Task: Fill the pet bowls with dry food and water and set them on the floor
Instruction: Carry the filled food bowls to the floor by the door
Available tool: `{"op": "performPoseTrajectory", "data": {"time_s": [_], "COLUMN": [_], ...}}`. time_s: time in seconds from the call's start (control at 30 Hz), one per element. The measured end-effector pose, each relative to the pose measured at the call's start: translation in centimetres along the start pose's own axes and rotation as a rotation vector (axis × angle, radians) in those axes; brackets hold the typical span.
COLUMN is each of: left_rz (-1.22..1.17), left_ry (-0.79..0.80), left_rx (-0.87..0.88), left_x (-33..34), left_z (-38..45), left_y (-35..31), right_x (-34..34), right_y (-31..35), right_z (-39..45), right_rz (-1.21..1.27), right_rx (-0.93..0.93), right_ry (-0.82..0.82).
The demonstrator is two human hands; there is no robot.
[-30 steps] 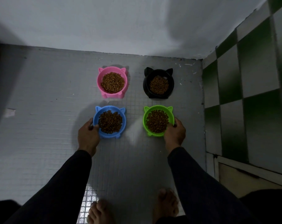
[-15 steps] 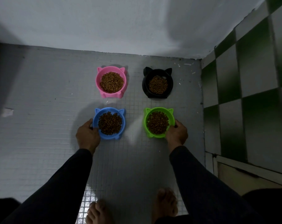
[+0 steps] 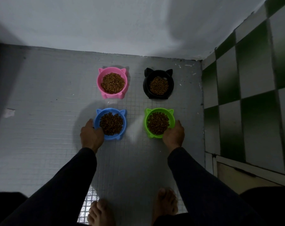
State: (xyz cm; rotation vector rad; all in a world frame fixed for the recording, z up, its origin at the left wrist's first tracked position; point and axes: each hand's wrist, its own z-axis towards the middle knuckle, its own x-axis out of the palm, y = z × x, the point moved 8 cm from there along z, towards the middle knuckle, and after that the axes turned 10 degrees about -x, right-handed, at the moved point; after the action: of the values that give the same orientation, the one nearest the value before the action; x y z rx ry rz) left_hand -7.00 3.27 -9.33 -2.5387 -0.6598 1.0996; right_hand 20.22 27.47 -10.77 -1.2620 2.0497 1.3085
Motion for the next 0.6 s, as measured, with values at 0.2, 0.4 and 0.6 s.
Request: {"op": "performPoseTrajectory", "data": {"time_s": [0.2,0.4,0.6], "left_rz": [0.216,0.477,0.646], "left_ry": [0.048,0.187,0.257], "left_rx": [-0.061,-0.024,0.112], "left_x": [-0.6,-2.6,-7.7], "left_z": [-2.3,-8.3,-16.1], "left_y": [0.5,-1.7,-7.1], "right_x": [-0.4,-3.3,-9.3], "right_y": [0.7,5.6,12.0], "right_z": [-3.0,-8.7,-15.6], "right_rz": [-0.085,-0.452,-0.569], "right_rx": [0.006,-0.335,-0.448], "right_ry": [0.172,0.461,0.588]}}
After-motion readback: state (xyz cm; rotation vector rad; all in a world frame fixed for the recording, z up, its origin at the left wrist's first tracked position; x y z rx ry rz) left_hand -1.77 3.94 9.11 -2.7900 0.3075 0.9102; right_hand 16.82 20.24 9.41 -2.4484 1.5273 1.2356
